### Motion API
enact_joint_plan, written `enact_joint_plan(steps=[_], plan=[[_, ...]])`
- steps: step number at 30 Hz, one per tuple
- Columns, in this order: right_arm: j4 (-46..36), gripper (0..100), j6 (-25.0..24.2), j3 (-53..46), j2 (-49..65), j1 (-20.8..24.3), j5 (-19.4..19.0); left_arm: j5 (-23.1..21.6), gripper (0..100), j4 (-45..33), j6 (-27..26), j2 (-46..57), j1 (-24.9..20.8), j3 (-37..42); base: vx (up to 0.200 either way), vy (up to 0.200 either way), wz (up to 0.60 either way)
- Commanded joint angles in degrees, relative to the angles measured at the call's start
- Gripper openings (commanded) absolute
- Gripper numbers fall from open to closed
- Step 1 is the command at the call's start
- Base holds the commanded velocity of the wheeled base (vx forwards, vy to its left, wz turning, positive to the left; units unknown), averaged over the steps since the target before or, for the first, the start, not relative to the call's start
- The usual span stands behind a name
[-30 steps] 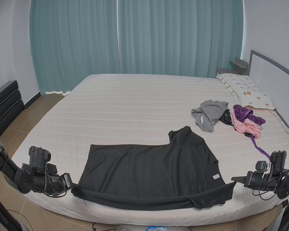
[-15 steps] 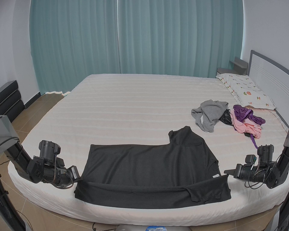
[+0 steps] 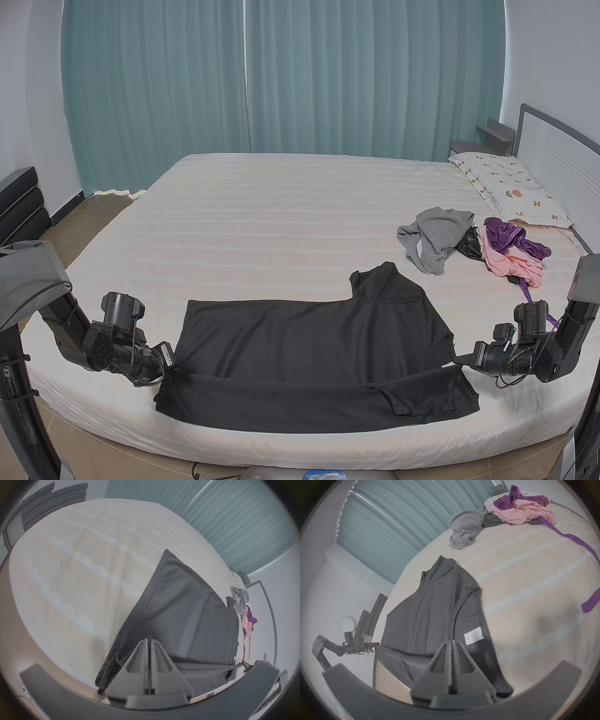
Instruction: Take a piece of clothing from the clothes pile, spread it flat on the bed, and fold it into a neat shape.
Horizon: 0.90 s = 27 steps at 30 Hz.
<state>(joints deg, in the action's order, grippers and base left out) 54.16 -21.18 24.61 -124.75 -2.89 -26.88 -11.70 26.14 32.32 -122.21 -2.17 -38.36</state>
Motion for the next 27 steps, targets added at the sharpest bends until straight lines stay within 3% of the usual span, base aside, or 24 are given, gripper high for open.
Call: enact_joint_plan(steps=[1,2,3,10,14,22,27], plan=[[-0.9,0,0.0,1.8,-1.2,0.5,0.0,0.2,100,0.1,0.0,-2.8,0.0,-1.0,0.000,0.000,0.00],[-1.1,0,0.0,1.9,-1.4,0.7,0.0,0.2,100,0.1,0.0,-2.8,0.0,-1.0,0.000,0.000,0.00],[-1.3,100,0.0,2.2,-1.6,1.0,0.0,0.2,100,0.1,-0.1,-2.8,0.0,-1.1,0.000,0.000,0.00],[-0.9,100,-0.9,2.1,-0.3,1.1,-0.1,0.5,100,0.0,0.0,-2.2,-0.5,-0.9,0.000,0.000,0.00],[-0.8,100,-4.3,1.5,2.3,1.0,-0.1,2.0,100,0.1,0.6,-0.8,-0.4,-0.7,0.000,0.000,0.00],[-0.7,100,-5.5,-0.2,4.4,1.0,0.2,2.1,100,0.1,8.6,2.5,-0.5,-1.0,0.000,0.000,0.00],[-0.7,100,-5.5,-0.6,5.0,1.1,0.8,2.1,100,0.1,8.6,2.7,-0.5,-0.9,0.120,0.000,0.00]])
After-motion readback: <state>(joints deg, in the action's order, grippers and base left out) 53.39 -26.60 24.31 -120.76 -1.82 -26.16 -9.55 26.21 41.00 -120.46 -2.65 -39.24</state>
